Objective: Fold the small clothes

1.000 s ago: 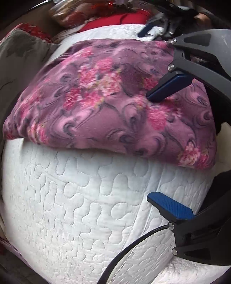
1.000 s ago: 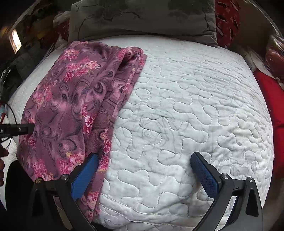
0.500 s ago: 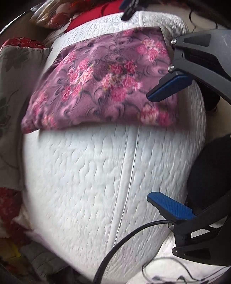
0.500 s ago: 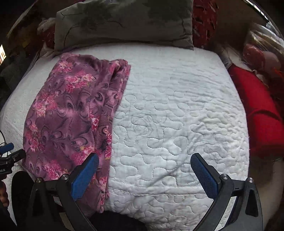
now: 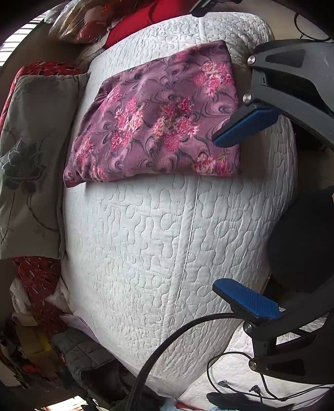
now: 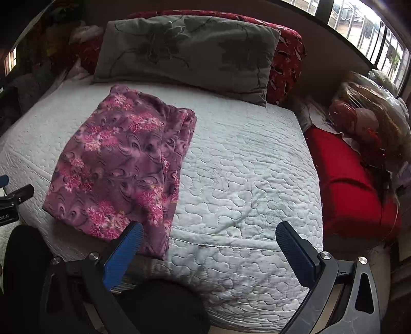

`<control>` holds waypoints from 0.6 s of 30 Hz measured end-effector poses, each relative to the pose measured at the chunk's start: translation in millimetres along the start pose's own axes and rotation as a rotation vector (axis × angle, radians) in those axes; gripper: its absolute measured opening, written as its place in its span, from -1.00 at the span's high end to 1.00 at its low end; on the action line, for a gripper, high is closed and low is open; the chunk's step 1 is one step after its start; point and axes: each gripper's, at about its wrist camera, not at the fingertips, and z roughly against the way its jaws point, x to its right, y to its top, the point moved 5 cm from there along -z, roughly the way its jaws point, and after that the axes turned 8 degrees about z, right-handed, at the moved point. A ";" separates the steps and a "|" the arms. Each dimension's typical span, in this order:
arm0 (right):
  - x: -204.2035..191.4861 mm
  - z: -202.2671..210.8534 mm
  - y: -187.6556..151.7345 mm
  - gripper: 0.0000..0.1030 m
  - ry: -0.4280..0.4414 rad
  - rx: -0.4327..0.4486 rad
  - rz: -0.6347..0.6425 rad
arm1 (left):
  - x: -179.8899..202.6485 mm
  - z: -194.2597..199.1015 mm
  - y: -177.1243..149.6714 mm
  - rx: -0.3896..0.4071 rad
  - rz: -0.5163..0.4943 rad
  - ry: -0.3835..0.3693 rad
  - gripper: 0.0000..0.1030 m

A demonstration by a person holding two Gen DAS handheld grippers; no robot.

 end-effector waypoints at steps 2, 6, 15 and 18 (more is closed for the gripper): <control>0.2 4.4 3.4 -1.00 -0.008 0.021 -0.002 | 3.4 2.9 1.9 0.008 -0.011 -0.013 -0.99; 3.5 4.7 3.8 -1.00 0.029 0.026 -0.038 | 10.4 9.9 -0.2 0.006 -0.026 -0.043 -0.99; 9.4 1.1 -3.5 -1.00 0.034 0.008 -0.092 | 28.4 9.8 -7.3 -0.033 -0.065 -0.078 -0.99; 12.8 -1.7 -4.5 -1.00 0.044 0.003 -0.108 | 34.0 9.2 -9.3 -0.038 -0.077 -0.079 -0.99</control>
